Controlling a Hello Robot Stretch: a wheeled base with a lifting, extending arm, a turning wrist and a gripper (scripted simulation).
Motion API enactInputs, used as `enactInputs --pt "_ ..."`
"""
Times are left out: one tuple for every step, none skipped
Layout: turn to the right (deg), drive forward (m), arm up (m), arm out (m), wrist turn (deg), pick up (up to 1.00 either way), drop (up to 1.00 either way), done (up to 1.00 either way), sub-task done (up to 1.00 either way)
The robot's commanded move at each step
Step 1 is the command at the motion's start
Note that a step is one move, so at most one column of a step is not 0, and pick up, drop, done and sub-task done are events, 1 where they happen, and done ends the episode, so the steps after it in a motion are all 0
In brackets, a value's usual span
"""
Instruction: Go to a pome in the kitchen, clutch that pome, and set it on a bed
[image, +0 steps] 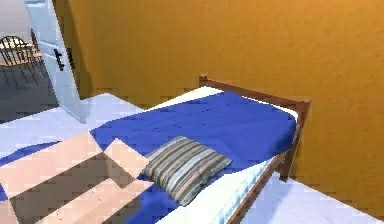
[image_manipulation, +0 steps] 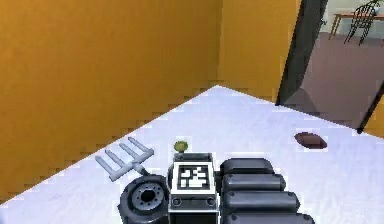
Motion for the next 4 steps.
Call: enactInputs --pt "-45.0 0.00 0.00 0.00 0.0 0.00 0.00 0.00 0.00" --pt "-45.0 0.00 0.00 0.00 0.0 0.00 0.00 0.00 0.00" --pt "-15.0 0.00 0.00 0.00 0.0 0.00 0.00 0.00 0.00" --pt "0.0 0.00 0.00 0.48 0.0 0.00 0.00 0.00 0.00"
